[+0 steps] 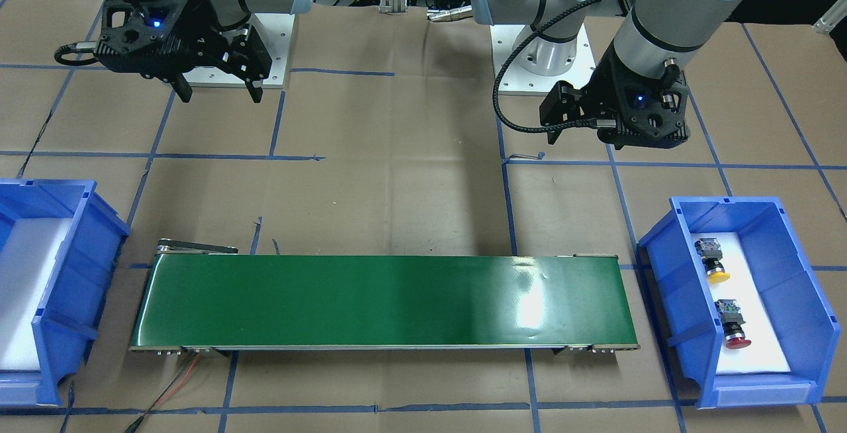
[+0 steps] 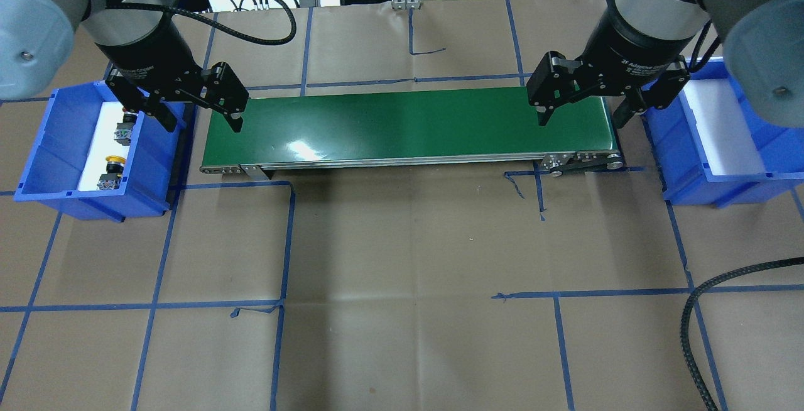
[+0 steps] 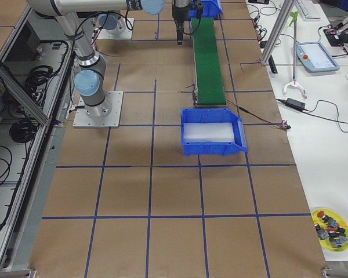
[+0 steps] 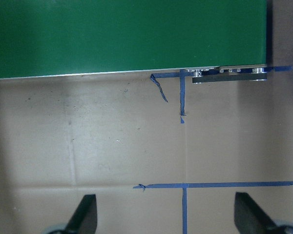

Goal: Transport two buttons from left to right

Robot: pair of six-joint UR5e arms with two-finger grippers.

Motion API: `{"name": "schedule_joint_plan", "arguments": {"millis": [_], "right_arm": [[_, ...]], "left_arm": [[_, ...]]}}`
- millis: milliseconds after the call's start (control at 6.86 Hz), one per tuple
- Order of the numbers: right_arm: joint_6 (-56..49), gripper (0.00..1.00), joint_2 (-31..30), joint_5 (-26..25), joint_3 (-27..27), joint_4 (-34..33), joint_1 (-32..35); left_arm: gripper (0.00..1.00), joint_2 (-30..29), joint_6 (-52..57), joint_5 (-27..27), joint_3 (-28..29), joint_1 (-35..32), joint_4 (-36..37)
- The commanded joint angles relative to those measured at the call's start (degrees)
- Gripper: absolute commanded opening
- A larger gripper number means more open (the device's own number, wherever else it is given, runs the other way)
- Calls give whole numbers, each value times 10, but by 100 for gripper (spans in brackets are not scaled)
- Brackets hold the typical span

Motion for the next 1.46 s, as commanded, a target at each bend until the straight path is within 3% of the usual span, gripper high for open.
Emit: {"name": "schedule_joint_plan", "arguments": {"millis": [0, 1021, 1312], "right_arm": [[-3, 100, -2, 2, 4, -2, 0], [3, 100, 0, -5, 2, -3, 0], [3, 100, -1, -5, 2, -3, 0]], "left_arm": [[100, 4, 1, 1, 0, 0, 0], [100, 5, 16, 5, 7, 13, 5], [100, -6, 83, 5, 14, 102, 13]]}}
